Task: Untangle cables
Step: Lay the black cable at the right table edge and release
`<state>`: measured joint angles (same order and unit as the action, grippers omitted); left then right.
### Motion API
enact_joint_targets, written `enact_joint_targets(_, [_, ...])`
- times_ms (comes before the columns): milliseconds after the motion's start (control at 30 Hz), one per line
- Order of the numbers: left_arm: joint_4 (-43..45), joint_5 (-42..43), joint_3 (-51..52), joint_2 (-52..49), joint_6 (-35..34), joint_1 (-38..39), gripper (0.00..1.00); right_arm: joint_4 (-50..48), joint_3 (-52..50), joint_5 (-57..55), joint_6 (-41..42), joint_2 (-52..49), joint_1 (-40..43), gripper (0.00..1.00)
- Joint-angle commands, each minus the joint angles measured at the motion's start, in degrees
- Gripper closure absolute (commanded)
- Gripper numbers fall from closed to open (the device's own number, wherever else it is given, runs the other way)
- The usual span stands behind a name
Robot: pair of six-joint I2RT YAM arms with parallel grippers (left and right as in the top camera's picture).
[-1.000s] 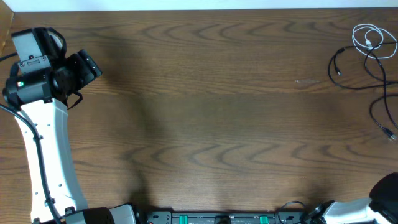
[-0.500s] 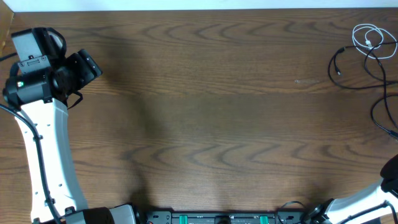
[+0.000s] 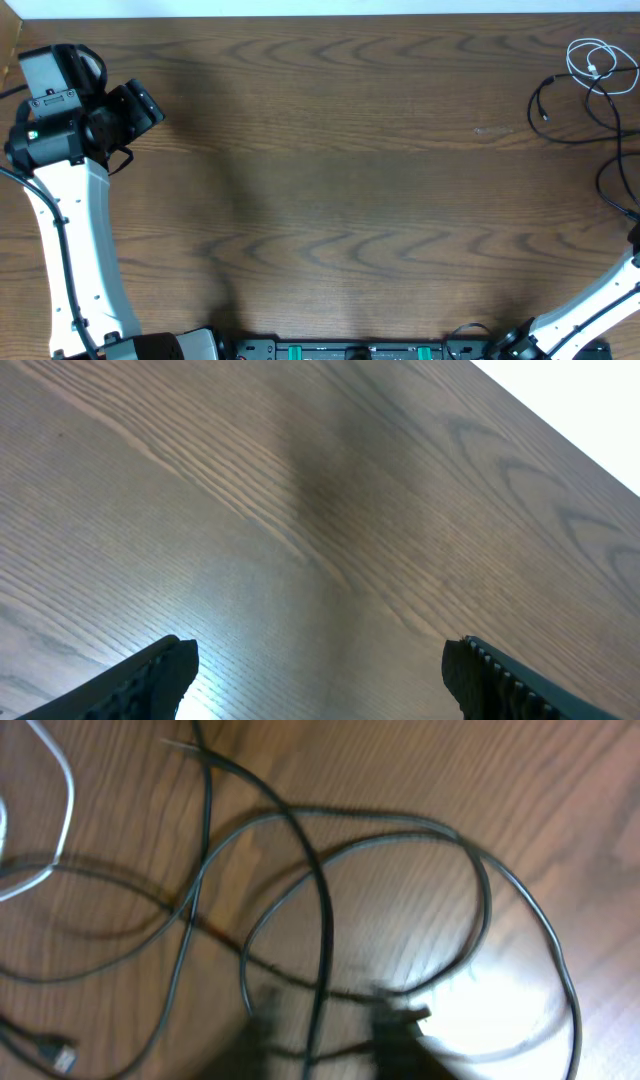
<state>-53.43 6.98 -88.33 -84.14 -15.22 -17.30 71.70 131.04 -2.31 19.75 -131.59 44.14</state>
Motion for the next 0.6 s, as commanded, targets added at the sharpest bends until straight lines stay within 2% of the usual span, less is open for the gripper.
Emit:
enact_joint_targets(0, [-0.1,0.1,-0.6,-1.0,-0.3,0.0,0.17,-2.3,0.4,2.2,0.8,1.2,1.7,0.29])
enact_joint_targets(67, [0.0,0.1,-0.6,-1.0,-0.3,0.0,0.17,-3.1,0.7,3.2,0.3,1.7,2.0,0.07])
enact_joint_targets(100, [0.0,0.1,-0.6,-1.0,-0.3,0.0,0.17,-3.1,0.7,3.1,0.3,2.2,2.0,0.01])
enact_joint_targets(267, [-0.1,0.1,-0.6,-1.2,-0.3,0.0,0.17,-2.5,0.7,5.9,-0.8,6.5,1.8,0.01])
enact_joint_targets(567, [-3.5,0.1,-0.6,-1.2,-0.3,0.0,0.16,1.1,0.7,30.8,-12.9,23.0,-5.0,0.01])
